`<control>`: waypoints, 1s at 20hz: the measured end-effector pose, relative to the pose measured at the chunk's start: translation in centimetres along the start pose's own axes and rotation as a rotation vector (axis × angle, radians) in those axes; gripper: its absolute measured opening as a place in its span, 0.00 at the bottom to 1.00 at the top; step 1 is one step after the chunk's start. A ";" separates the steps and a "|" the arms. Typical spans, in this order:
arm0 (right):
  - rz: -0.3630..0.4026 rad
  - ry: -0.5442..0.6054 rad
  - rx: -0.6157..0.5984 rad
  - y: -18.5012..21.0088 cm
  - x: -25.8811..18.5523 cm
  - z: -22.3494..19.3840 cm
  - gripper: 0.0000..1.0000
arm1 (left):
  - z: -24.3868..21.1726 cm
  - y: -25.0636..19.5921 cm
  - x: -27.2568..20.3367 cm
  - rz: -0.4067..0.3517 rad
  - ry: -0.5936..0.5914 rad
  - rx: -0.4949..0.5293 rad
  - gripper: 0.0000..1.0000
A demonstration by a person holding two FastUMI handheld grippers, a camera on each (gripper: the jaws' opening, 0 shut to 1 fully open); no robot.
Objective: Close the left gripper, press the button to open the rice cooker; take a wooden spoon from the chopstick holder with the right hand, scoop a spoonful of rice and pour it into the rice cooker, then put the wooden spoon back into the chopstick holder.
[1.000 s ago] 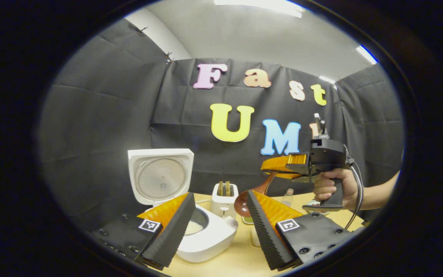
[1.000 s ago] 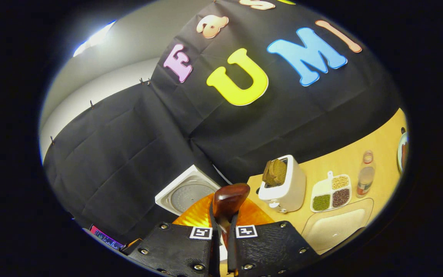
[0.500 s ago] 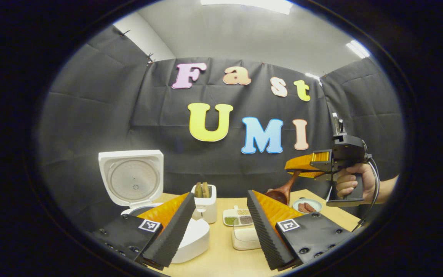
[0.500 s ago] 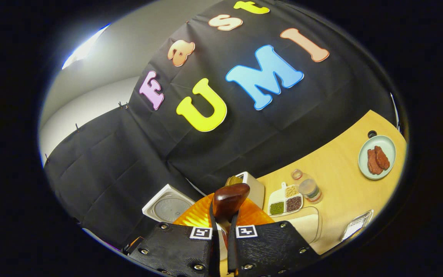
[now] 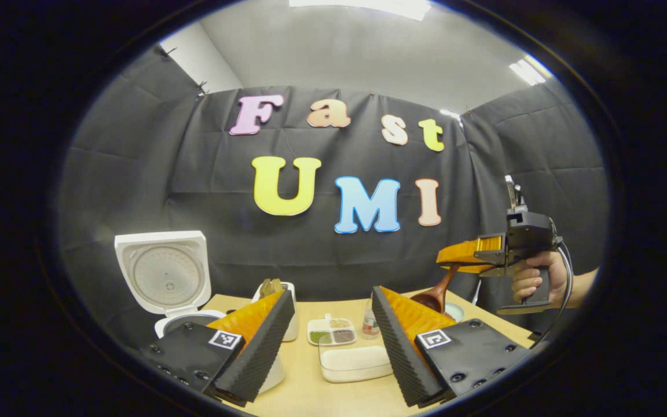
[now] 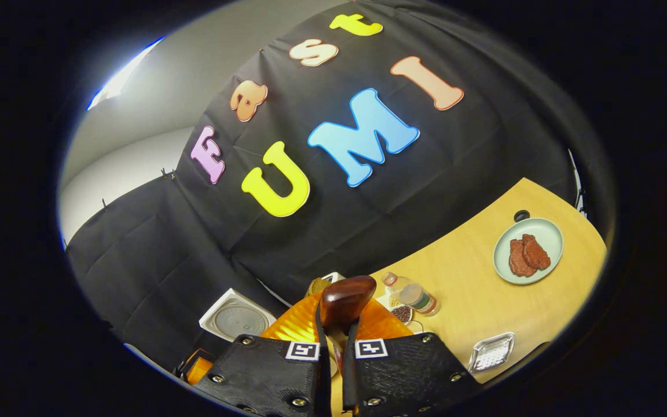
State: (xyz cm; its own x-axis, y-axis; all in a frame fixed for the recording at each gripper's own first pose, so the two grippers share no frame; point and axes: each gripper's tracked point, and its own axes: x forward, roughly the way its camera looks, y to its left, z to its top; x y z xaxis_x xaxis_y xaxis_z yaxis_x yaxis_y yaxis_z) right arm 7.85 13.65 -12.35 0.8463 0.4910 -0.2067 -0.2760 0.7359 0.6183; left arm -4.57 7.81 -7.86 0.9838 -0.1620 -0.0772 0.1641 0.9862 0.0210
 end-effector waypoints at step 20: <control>-0.348 0.090 -0.120 -17.6 -2.6 -4.9 0.08 | -0.7 -4.5 -0.1 0.033 0.053 0.027 0.94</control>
State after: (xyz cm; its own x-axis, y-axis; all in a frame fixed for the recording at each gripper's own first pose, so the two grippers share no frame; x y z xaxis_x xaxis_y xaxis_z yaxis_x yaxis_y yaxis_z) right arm 8.29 1.72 -26.44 0.8568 0.2368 -0.4581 -0.0347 0.9128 0.4068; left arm -5.49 3.39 -8.68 0.9836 -0.1266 -0.1286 0.1341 0.9897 0.0511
